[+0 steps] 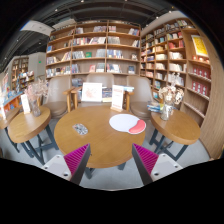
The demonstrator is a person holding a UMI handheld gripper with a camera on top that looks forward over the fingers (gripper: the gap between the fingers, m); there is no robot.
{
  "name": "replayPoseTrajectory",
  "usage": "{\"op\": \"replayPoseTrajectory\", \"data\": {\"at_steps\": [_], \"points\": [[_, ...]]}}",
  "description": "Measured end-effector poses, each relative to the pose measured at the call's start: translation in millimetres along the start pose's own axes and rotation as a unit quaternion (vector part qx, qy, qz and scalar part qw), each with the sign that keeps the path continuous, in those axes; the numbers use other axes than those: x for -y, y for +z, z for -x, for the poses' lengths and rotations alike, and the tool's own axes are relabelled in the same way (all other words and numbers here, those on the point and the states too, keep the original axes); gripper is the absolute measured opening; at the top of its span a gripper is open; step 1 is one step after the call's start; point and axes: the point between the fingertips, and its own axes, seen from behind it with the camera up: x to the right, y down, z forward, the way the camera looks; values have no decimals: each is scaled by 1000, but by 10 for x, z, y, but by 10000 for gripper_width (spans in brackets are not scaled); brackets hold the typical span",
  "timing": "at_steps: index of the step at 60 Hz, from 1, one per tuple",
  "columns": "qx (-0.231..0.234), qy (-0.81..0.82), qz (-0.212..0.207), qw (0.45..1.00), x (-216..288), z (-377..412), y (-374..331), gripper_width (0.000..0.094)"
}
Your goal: Arrange mouse
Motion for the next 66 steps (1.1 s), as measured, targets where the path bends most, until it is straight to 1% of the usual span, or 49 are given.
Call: {"op": "replayPoseTrajectory", "data": {"at_steps": [13, 25, 35, 38, 45, 57, 61, 66], "points": [[26, 1, 12, 1000, -27, 513, 267, 857], [55, 0, 27, 998, -153, 1091, 531, 852], [79, 4, 31, 996, -177, 1535, 852, 853], [77, 4, 31, 997, -186, 1606, 974, 853], [55, 4, 34, 998, -222, 1618, 1280, 854], [42, -4, 43, 998, -260, 1634, 1865, 851], [40, -1, 54, 998, -292, 1636, 2057, 850], [49, 3, 69, 996, -331, 1705, 2276, 854]]}}
